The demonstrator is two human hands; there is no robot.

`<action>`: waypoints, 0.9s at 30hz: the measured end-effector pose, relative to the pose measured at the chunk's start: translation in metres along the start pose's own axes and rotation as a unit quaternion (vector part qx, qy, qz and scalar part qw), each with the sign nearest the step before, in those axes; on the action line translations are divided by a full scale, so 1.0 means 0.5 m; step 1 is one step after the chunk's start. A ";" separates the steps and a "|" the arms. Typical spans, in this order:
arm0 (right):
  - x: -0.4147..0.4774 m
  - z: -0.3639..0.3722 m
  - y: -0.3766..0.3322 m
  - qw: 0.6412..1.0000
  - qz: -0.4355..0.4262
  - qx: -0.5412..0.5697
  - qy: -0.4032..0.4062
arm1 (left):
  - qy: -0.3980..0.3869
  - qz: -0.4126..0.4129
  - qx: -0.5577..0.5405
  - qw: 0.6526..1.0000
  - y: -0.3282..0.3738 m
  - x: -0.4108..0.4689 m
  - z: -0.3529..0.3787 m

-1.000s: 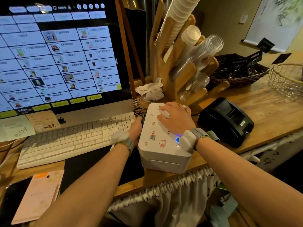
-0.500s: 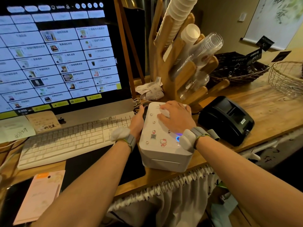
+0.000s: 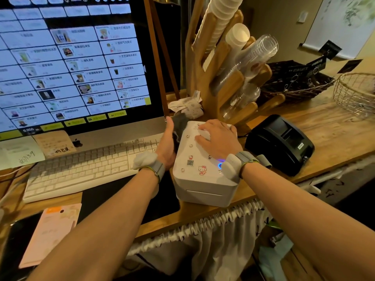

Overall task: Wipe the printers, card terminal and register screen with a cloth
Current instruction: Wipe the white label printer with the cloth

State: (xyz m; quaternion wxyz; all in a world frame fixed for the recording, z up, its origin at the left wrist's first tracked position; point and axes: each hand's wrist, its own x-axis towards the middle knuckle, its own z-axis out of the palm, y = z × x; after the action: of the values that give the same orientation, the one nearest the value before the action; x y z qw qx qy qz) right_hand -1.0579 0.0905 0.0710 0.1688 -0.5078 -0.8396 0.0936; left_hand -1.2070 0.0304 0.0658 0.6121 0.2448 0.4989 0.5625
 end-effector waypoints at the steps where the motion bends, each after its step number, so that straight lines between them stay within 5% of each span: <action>1: -0.001 -0.001 -0.001 1.000 -0.001 -0.004 0.000 | -0.002 -0.003 0.021 1.000 -0.008 -0.004 -0.004; 3: -0.002 0.000 -0.001 1.000 -0.001 -0.009 0.006 | -0.006 -0.021 0.079 0.997 -0.031 -0.004 -0.018; 7: -0.005 -0.003 -0.004 1.000 0.000 -0.011 0.001 | 0.071 -0.006 0.017 0.997 -0.060 -0.023 -0.031; 10: -0.011 -0.012 -0.006 1.000 -0.005 -0.014 0.001 | 0.120 0.012 0.099 0.988 -0.098 -0.041 -0.042; 14: -0.012 -0.018 -0.011 1.000 -0.009 -0.008 -0.005 | 0.107 0.028 -0.004 0.994 -0.061 -0.044 -0.029; 17: -0.014 -0.022 -0.013 1.000 -0.007 -0.012 0.000 | 0.109 -0.002 0.061 0.992 -0.090 -0.070 -0.031; 21: -0.010 -0.019 -0.012 1.000 -0.006 -0.014 -0.006 | 0.087 0.016 -0.022 0.996 -0.056 -0.082 -0.020; 27: -0.018 -0.020 -0.012 1.000 -0.008 -0.014 0.000 | 0.102 0.014 0.003 0.995 -0.104 -0.120 -0.035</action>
State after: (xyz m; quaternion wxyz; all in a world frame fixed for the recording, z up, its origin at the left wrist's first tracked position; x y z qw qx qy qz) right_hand -1.0553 0.0797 0.0803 0.1622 -0.5037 -0.8446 0.0811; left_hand -1.1914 -0.0429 0.0343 0.5490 0.1955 0.5571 0.5916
